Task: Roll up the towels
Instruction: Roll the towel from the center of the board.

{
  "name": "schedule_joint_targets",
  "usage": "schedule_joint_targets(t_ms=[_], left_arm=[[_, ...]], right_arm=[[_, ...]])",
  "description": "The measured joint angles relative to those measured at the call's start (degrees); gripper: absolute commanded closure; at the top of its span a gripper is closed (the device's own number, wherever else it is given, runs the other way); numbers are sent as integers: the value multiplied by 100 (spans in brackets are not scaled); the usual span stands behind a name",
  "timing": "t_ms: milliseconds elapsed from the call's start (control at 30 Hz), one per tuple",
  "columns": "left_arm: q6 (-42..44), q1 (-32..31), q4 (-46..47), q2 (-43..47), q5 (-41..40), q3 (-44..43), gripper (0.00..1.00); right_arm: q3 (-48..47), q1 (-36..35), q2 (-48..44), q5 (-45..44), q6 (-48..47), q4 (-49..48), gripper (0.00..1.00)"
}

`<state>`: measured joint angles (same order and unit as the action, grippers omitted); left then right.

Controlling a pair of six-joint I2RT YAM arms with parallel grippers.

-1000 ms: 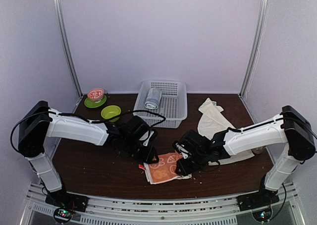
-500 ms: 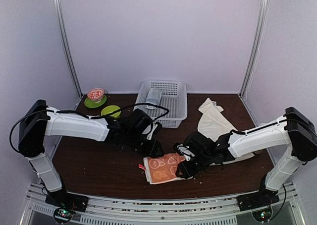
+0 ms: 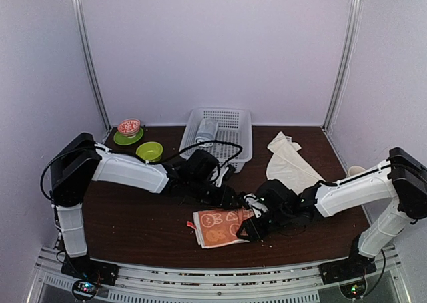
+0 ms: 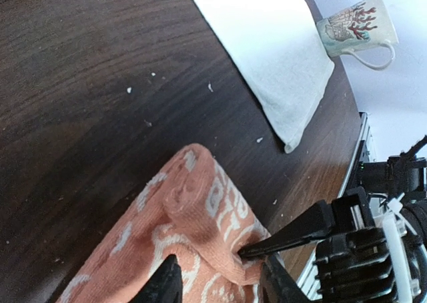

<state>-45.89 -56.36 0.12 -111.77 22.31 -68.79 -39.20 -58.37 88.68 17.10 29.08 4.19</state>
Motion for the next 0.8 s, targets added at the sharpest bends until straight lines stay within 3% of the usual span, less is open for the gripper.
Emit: schedule_joint_targets(t_ms=[367, 800], left_arm=[[-247, 4, 505, -551, 337, -216, 65], [-431, 0, 190, -1023, 352, -520, 98]], right_arm=[[98, 37, -42, 46, 116, -149, 45], [96, 55, -201, 70, 116, 96, 39]])
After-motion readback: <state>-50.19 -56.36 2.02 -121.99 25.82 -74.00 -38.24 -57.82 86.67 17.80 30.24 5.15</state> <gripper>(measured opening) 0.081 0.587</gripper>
